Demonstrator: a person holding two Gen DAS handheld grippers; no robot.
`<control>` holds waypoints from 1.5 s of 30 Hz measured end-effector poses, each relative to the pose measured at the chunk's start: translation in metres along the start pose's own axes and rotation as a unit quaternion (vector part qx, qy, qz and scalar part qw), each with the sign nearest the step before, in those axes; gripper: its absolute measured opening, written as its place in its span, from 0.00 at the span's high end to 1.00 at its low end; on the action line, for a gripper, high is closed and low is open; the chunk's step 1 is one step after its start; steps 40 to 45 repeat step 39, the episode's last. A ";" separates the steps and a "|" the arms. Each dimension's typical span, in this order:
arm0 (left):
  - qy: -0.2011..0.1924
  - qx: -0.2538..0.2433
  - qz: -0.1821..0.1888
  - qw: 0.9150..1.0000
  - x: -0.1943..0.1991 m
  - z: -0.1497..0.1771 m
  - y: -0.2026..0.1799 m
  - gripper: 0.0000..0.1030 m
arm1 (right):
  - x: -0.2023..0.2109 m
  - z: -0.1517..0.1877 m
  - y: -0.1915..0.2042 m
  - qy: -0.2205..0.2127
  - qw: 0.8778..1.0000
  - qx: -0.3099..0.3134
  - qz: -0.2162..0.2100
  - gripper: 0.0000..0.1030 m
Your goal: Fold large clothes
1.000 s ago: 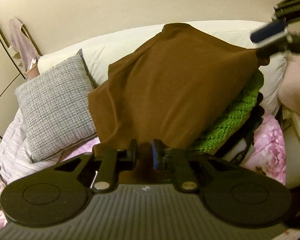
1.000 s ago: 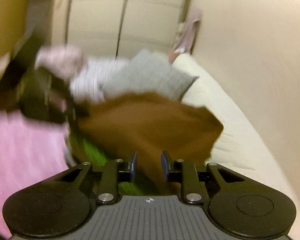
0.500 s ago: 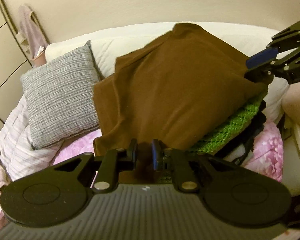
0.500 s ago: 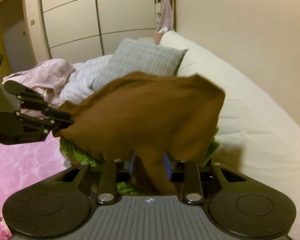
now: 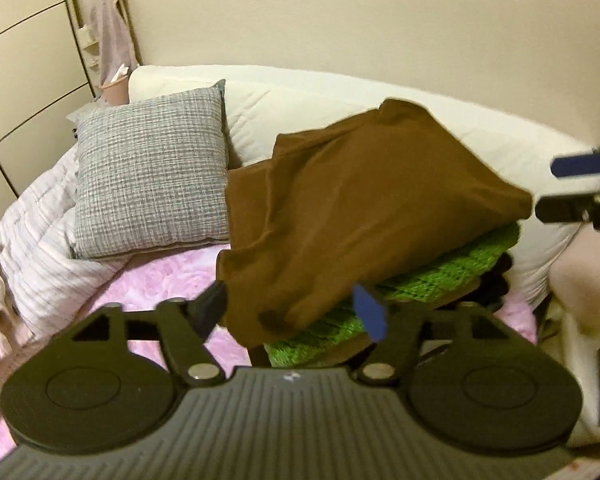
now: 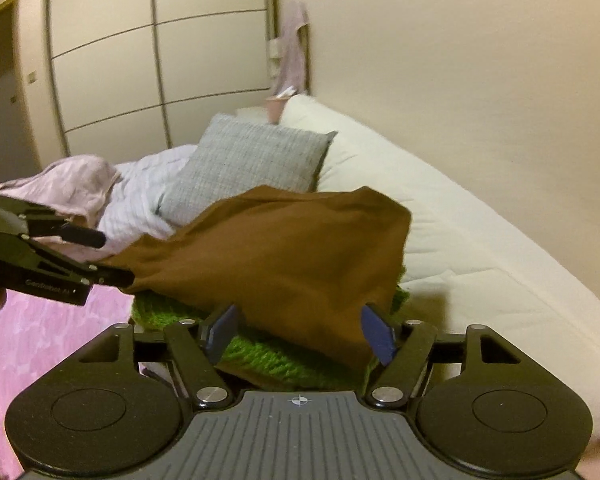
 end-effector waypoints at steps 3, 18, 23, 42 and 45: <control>-0.007 0.013 0.011 1.000 0.024 0.006 0.002 0.19 | 0.023 0.001 0.012 -0.005 0.999 -0.028 0.020 0.29; 0.024 0.065 0.021 0.997 0.131 0.091 0.029 0.01 | 0.111 0.053 0.110 0.070 0.984 -0.153 0.058 0.20; 0.032 0.085 0.015 0.996 0.149 0.107 0.025 0.01 | 0.123 0.058 0.123 0.082 0.983 -0.153 0.057 0.20; 0.037 0.115 0.000 0.993 0.157 0.117 -0.017 0.01 | 0.124 0.087 0.107 0.120 0.981 -0.149 0.038 0.20; 0.037 0.115 0.000 0.993 0.157 0.117 -0.017 0.01 | 0.124 0.087 0.107 0.120 0.981 -0.149 0.038 0.20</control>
Point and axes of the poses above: each gripper's, at about its wrist camera, not at the fingertips, and x roughly against the way its jaws point, y to its left, z to its underside, the point moved 10 cm from there along -x, roughly the way its jaws point, and after that the axes turned 7 degrees about x, right-handed, at the moved point
